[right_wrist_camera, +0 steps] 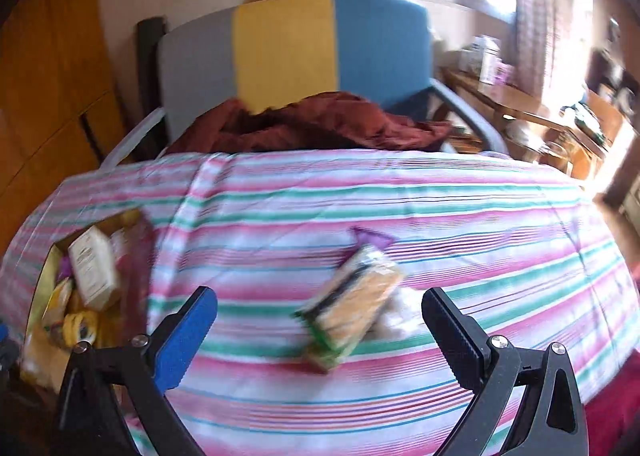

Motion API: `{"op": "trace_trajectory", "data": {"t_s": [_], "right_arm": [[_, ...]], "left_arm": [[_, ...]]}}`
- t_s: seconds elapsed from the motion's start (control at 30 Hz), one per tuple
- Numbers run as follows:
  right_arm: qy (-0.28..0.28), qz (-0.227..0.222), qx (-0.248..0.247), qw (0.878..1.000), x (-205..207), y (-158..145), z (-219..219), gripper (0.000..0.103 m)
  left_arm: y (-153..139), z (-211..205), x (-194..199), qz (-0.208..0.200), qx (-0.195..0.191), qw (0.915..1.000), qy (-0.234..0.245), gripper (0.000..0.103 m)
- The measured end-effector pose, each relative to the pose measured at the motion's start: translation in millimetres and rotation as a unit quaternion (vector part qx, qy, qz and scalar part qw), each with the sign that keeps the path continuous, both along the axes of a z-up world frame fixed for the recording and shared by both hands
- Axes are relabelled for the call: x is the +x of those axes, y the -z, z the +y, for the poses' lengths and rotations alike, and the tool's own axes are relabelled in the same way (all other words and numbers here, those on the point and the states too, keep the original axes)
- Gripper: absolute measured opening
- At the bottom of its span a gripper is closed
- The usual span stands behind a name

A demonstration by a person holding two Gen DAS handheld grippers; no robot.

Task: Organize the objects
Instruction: 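Move both open tools toward the granola bar and cotton ball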

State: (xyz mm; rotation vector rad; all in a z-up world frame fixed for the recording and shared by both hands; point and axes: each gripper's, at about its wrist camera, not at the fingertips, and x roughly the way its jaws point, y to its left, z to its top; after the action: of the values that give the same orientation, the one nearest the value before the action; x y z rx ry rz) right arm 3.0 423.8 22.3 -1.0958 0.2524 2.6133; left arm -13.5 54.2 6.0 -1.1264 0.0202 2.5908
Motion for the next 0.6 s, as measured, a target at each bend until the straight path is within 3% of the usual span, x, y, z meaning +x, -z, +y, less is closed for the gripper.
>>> {"op": "trace_trajectory", "data": {"t_s": [0.2,0.33,0.4,0.6], "right_arm": [[0.139,0.018,-0.029,0.99,13,13,94,0.103],[0.207,0.009,-0.135,0.969,29,41,138,0.103],[0.224,0.018,-0.157,0.962,34,44,146,0.103],[0.217,0.019,-0.176,0.96,37,46,144,0.103]], "left_arm": [[-4,28,-5,-0.019,0.01,0.9989,0.042,0.079],[-9,58,-4,-0.014,0.007,0.9963,0.084,0.079],[-8,78,-5,-0.013,-0.006,0.9951,0.098,0.079],[-4,145,-4,-0.012,-0.022,0.9847,0.172,0.081]]}}
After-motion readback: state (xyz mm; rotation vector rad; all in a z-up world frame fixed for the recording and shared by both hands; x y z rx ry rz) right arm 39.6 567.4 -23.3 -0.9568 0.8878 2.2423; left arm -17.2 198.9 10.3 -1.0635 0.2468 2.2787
